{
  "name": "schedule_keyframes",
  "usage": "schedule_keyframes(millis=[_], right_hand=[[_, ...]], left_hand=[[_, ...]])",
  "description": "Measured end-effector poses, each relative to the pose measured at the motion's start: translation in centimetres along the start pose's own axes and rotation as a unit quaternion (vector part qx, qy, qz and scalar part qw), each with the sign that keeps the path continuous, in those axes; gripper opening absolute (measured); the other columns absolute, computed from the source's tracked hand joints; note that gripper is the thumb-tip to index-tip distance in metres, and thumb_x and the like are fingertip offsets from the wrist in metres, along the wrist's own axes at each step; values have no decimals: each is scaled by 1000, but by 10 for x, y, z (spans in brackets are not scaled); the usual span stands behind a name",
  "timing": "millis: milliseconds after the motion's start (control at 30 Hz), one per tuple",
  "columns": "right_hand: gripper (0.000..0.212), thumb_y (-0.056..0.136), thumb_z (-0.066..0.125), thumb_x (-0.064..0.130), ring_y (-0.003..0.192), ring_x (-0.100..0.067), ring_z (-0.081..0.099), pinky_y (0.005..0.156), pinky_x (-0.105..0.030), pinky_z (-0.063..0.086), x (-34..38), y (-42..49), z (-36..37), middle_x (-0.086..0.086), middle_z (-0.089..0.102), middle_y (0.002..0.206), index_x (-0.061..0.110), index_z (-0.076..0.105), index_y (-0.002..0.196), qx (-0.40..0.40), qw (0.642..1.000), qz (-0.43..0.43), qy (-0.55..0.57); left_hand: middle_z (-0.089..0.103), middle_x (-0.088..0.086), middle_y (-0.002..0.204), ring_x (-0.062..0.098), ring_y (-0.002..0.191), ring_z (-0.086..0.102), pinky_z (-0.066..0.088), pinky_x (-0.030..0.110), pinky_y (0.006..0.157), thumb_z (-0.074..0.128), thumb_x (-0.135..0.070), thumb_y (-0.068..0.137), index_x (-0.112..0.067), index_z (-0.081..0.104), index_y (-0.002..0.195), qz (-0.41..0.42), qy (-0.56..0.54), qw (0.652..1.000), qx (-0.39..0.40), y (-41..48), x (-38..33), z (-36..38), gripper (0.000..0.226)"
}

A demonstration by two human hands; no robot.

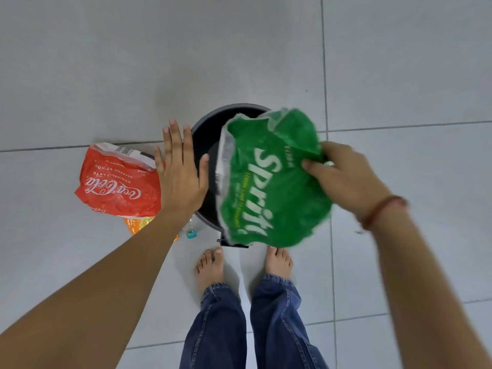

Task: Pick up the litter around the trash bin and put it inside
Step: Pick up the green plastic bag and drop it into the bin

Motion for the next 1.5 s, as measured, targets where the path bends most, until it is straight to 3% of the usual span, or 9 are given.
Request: schedule_keyframes(millis=[100, 300, 533, 700, 967, 1233, 1300, 1400, 1500], right_hand=[[19, 96, 40, 5, 83, -28, 52, 68, -27, 32, 6, 45, 55, -20, 61, 111, 0, 54, 108, -77, 996, -11, -49], [31, 94, 35, -2, 106, -34, 56, 67, -41, 48, -12, 109, 123, -18, 52, 123, 3, 44, 123, -133, 965, -19, -224], [53, 95, 32, 1, 123, -37, 40, 95, -49, 40, -28, 138, 151, -23, 41, 136, 5, 20, 147, -85, 947, -77, -300], [58, 92, 48, 38, 138, -35, 32, 113, -54, 22, -2, 80, 144, -20, 36, 149, 15, 33, 143, -177, 943, -165, -229], [86, 90, 49, 56, 147, -36, 2, 117, -54, 10, -47, 80, 208, -19, -4, 159, 27, -4, 150, 106, 946, -72, -298], [96, 83, 64, 51, 147, -37, 0, 119, -51, 13, -16, 109, 188, -17, -4, 160, 20, 4, 152, 263, 878, -64, -395], [82, 84, 63, 48, 143, -36, 20, 114, -49, 25, 10, 92, 154, -18, 18, 156, 18, 22, 148, 213, 876, -134, -411], [38, 91, 55, 29, 107, -31, 59, 86, -41, 49, 38, 70, 76, -11, 63, 119, 17, 51, 127, 23, 952, -229, -203], [25, 89, 45, 17, 80, -29, 60, 65, -34, 46, 7, 72, 4, -10, 69, 92, 15, 61, 108, -253, 950, -182, -8]], left_hand=[[2, 16, 163, 30, 151, 0, 2, 51, 120, 24, -36, 102, -9, 13, 154, -16, -8, 1000, -10, -1, -1, -1, 60], [5, 18, 162, 33, 151, 2, 6, 51, 121, 28, -38, 102, -8, 16, 153, -52, -19, 997, -54, -7, -6, 1, 61], [10, 20, 161, 35, 150, 7, 9, 50, 120, 28, -43, 102, -9, 16, 153, -42, -1, 995, -85, -7, -3, 7, 63], [11, 21, 161, 35, 150, 8, 9, 49, 121, 28, -42, 102, -7, 16, 153, -38, 2, 996, -77, -8, -4, 7, 63], [12, 20, 161, 35, 150, 9, 10, 48, 120, 26, -43, 101, -7, 15, 153, -48, 23, 996, -76, -6, -4, 9, 64], [11, 19, 161, 36, 150, 9, 11, 46, 121, 26, -43, 101, -8, 13, 153, -43, 22, 995, -83, -6, -3, 10, 65], [11, 20, 161, 37, 150, 8, 10, 46, 121, 27, -43, 101, -7, 12, 153, -42, 19, 996, -76, -5, -4, 10, 65], [10, 19, 161, 37, 149, 8, 10, 46, 121, 28, -42, 101, -6, 12, 153, -45, 16, 996, -71, -4, -4, 9, 65], [13, 20, 161, 38, 149, 10, 11, 46, 121, 30, -41, 101, -5, 14, 153, -47, 22, 996, -72, -5, -5, 9, 65]])
Point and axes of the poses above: each hand's wrist, its own y-axis towards the middle knuckle, its own z-axis out of the palm, x = y × z, the point moved 6 cm from there along y, towards the middle knuckle
